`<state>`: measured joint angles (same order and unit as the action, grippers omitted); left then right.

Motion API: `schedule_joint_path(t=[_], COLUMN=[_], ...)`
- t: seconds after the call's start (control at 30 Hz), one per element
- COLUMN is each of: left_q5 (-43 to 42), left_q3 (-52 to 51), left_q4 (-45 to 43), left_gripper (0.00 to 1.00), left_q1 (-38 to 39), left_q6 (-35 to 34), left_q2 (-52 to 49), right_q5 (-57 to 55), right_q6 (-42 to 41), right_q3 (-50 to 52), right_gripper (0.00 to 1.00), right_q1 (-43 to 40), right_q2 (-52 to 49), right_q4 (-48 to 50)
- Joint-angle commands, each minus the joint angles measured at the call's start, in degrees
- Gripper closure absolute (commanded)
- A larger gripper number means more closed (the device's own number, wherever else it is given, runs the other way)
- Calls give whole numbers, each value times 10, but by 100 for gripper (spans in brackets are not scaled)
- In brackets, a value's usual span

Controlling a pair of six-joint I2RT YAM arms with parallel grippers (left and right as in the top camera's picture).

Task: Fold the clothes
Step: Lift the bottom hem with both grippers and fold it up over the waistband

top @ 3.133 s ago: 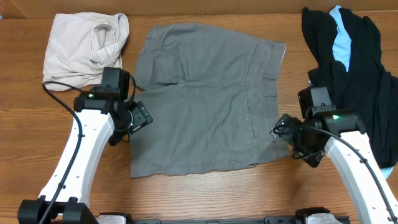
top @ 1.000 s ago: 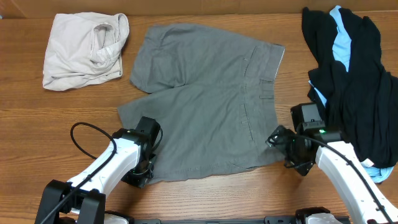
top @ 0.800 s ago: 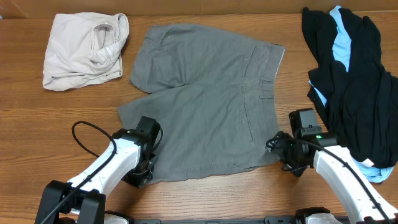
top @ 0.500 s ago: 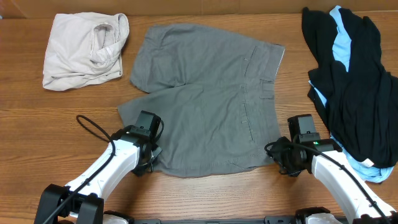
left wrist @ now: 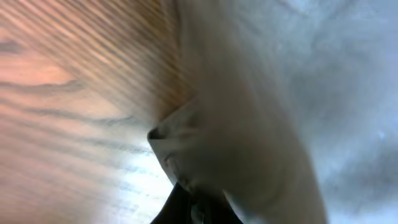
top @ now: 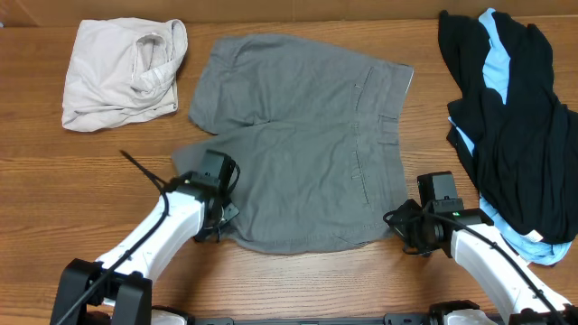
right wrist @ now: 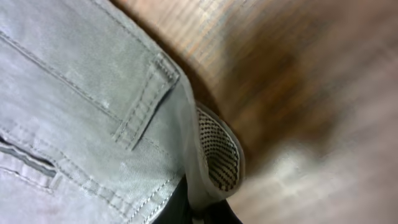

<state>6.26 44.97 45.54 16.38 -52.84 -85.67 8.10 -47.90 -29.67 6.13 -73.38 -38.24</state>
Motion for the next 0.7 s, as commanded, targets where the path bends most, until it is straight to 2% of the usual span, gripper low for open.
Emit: schedule_joint_path(t=[0.0,0.1,0.33,0.5,0.67], left_q5=[4,8,64,69,68], left_q3=[102,189,347,397,404], left_q4=[60,151,318,373,389], left_gripper=[96,96,96,96,96], left_q1=[-14,-23,-25,-25,-25], left_q6=[66,88,92,92,111], left_q2=[1,2,23,69,130], right_q5=[-9,-11,-16,-20,-20], right_q6=[15,37,77,76,74], right_q3=[-50,-113,-250,-301,-311], right_gripper=[96,96,96,96,96], right_q1=[-10,-15,-18,-18,-18], right_q2=[18,46,111,154,206], right_q4=[-42,-125,-323,-426,-475])
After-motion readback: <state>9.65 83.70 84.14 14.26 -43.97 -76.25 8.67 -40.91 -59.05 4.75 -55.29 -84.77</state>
